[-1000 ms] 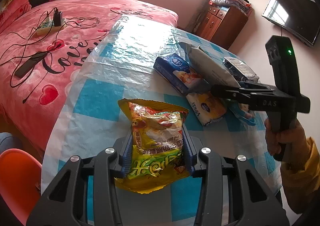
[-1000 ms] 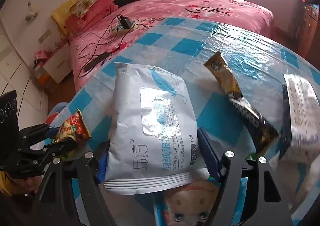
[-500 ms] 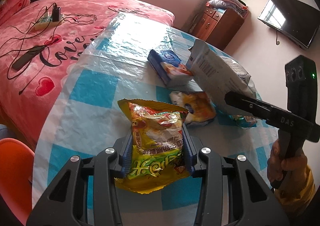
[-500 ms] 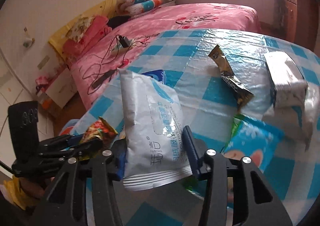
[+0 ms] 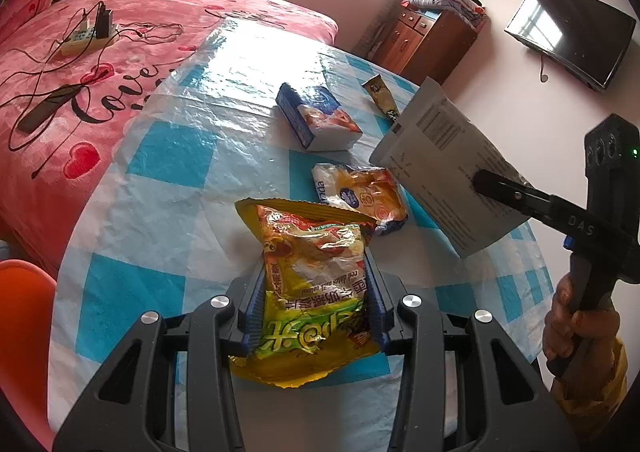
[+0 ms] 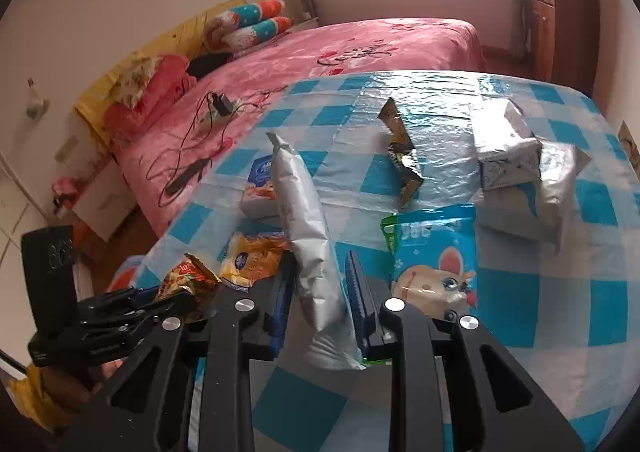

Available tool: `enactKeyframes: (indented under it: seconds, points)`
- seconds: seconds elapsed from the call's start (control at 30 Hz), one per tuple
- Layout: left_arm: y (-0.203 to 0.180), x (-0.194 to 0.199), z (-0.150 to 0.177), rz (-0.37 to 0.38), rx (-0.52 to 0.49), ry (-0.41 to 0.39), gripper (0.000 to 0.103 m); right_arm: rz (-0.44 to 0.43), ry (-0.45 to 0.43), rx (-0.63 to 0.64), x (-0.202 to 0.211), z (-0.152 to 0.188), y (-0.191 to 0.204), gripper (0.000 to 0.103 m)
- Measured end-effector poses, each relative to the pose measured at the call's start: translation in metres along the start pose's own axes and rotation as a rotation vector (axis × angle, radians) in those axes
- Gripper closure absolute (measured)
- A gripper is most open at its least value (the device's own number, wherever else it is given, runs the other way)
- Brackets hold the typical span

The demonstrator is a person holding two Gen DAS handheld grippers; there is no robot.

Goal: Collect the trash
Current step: 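Lift both held packets off the table toward the orange bucket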

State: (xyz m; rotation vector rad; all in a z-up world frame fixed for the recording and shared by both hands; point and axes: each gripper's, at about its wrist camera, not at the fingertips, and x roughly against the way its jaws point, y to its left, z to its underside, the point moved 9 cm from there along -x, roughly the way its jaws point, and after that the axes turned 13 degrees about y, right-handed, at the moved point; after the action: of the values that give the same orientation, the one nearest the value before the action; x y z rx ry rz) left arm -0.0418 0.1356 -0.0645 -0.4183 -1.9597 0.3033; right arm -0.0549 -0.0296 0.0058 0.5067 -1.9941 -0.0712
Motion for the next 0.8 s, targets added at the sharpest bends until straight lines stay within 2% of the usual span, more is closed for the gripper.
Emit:
enactKeyframes:
  seconds: [0.1,0.2,0.43,0.63,0.8]
  points:
    - [-0.001,0.000,0.002,-0.001,-0.003,0.003,0.059,0.007,0.009,0.009,-0.009,-0.001,0.003,0.067]
    - [-0.001,0.000,0.003,0.000,0.000,0.002,0.059,0.025,0.015,0.017,-0.017,0.000,0.001,0.066]
    - [0.008,0.006,0.005,0.005,0.017,-0.008,0.059,0.103,-0.024,0.039,-0.015,0.005,0.008,0.081]
    - [0.012,0.018,0.008,0.020,0.021,-0.032,0.059,0.107,-0.059,0.051,0.001,0.005,0.019,0.083]
    - [0.016,0.036,0.012,0.029,0.020,-0.066,0.059,0.051,-0.074,0.052,0.015,0.006,0.040,0.083]
